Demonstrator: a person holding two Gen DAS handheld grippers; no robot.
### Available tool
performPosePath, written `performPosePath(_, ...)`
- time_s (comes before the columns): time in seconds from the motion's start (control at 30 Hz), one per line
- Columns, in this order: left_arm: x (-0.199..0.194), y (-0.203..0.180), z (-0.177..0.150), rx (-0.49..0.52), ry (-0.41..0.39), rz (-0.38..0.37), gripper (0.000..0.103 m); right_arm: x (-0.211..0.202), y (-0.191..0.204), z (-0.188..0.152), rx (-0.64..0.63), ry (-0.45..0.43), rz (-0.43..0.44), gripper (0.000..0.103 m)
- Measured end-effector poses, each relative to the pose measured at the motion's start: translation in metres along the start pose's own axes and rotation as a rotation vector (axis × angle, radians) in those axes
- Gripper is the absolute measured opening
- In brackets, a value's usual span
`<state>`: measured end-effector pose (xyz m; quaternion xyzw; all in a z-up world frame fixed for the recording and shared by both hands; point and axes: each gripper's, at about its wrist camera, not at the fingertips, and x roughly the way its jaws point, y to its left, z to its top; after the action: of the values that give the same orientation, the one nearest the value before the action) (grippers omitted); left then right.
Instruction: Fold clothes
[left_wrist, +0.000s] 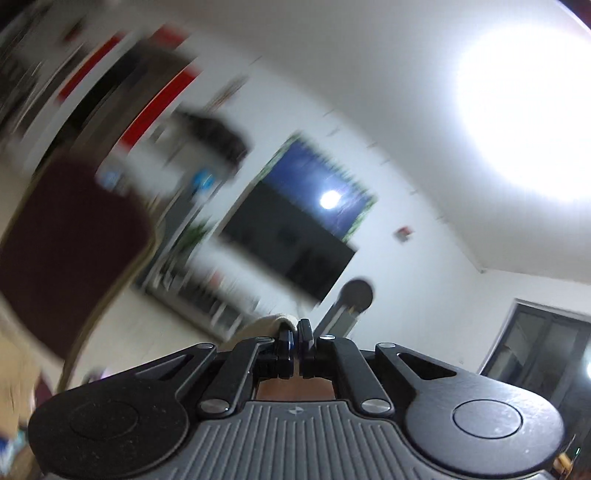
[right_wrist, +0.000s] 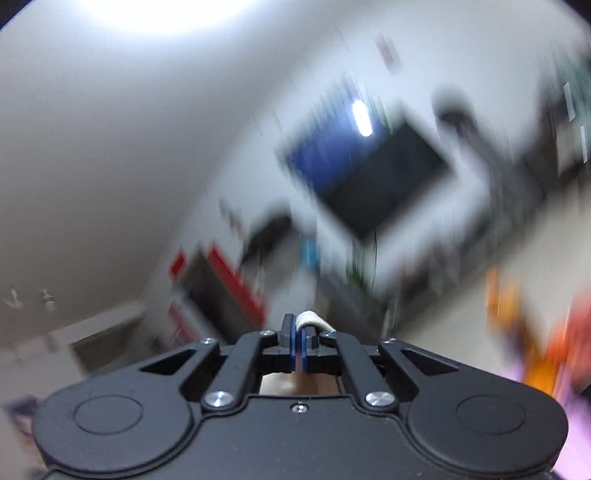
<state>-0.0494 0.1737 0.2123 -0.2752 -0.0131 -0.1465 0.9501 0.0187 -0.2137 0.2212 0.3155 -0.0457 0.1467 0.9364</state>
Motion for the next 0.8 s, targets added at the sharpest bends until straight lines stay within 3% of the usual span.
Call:
performPosePath(0.1, -0.015, -0.027, 0.01, 0.042, -0.034, -0.016, 0.002, -0.009, 0.016, 0.017, -0.021, 0.074, -0.053, 0.003)
performPosePath(0.17, -0.022, -0.033, 0.013, 0.033, -0.038, -0.043, 0.002, -0.029, 0.015, 0.031, 0.034, 0.064, -0.019, 0.003)
performPosePath(0.23, -0.029, -0.036, 0.015, 0.021, -0.037, -0.067, 0.002, -0.046, 0.016, 0.038, 0.011, 0.063, -0.012, 0.003)
performPosePath(0.4, -0.014, -0.036, 0.018, -0.015, 0.043, -0.07, 0.002, -0.055, 0.012, 0.044, 0.011, 0.112, -0.036, 0.003)
performPosePath(0.57, 0.052, -0.002, 0.007, -0.027, 0.196, 0.056, 0.002, 0.006, 0.013, 0.032, -0.013, 0.237, -0.143, 0.003)
performPosePath(0.73, 0.162, 0.067, -0.017, -0.106, 0.422, 0.229, 0.002, 0.105, -0.021, -0.01, -0.033, 0.384, -0.262, 0.003)
performPosePath(0.8, 0.19, 0.077, -0.012, -0.116, 0.434, 0.251, 0.001, 0.124, -0.02, -0.016, -0.047, 0.372, -0.269, 0.003)
